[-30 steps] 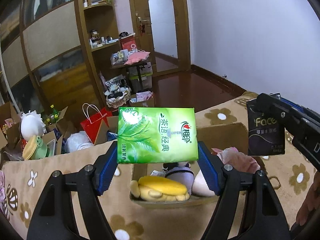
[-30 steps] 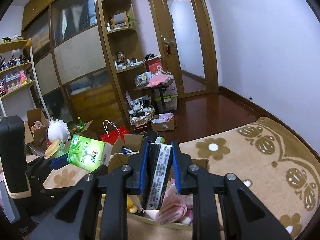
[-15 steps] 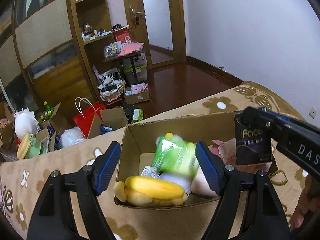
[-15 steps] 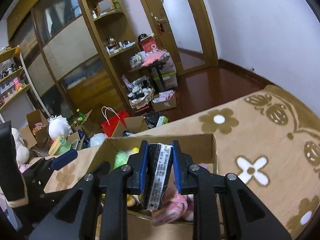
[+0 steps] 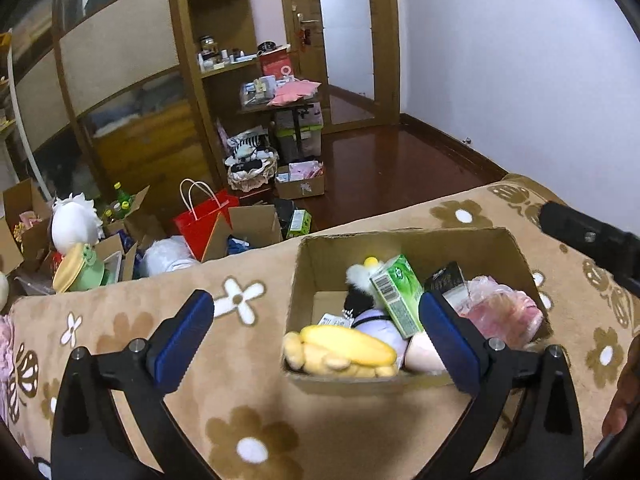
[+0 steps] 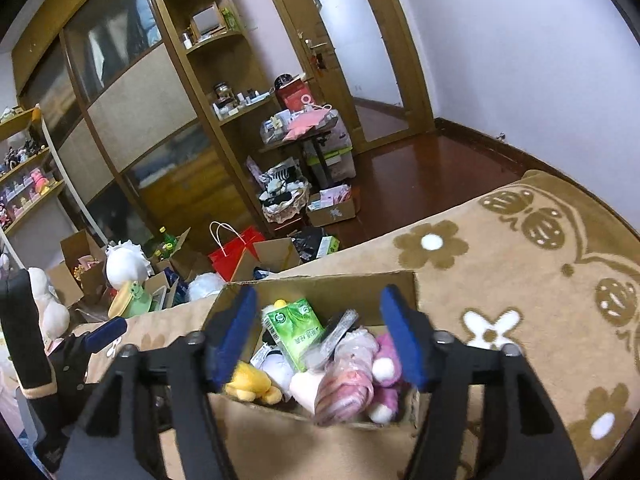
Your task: Organize soft objects
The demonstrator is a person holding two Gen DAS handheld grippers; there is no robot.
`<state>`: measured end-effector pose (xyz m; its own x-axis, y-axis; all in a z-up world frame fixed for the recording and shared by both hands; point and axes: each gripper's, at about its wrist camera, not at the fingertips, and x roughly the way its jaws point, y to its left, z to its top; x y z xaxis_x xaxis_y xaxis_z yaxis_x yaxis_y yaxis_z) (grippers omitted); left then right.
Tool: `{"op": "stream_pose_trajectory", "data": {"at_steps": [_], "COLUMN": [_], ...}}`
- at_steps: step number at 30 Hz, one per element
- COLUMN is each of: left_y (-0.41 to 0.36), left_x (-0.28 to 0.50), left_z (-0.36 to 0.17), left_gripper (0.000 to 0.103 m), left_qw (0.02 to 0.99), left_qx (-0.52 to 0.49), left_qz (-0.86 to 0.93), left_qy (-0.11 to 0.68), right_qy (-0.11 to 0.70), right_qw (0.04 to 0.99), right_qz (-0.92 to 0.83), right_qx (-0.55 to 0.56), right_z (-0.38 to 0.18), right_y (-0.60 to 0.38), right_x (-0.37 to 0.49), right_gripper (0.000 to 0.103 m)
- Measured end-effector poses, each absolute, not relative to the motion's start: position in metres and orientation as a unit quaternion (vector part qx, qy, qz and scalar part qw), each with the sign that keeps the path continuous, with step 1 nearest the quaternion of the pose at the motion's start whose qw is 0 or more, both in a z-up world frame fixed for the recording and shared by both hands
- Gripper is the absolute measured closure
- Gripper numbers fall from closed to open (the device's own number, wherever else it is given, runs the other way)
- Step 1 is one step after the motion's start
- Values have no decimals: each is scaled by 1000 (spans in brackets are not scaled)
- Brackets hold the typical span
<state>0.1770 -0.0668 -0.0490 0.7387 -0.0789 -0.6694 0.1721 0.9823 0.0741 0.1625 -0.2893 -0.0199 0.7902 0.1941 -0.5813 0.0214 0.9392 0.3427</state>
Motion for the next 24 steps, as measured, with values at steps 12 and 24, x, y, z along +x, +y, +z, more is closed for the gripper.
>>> {"op": "stream_pose_trajectory", "data": {"at_steps": [12, 24], "left_y": [-36, -19], "left_x": [114, 44], "left_z": [24, 66], "left_gripper": [1, 1], "left_qw": [952, 970], "left_qx": [57, 59], "left_qz": [-46, -37], "left_qy": [299, 231], "right_qy": [269, 216], "right_qw": [949, 966], "right_qz": [40, 24], "right_qx": [157, 140], "right_z": [33, 77], "right_y": [-298, -302], "right_x": [96, 27], "right_gripper": [0, 0]}}
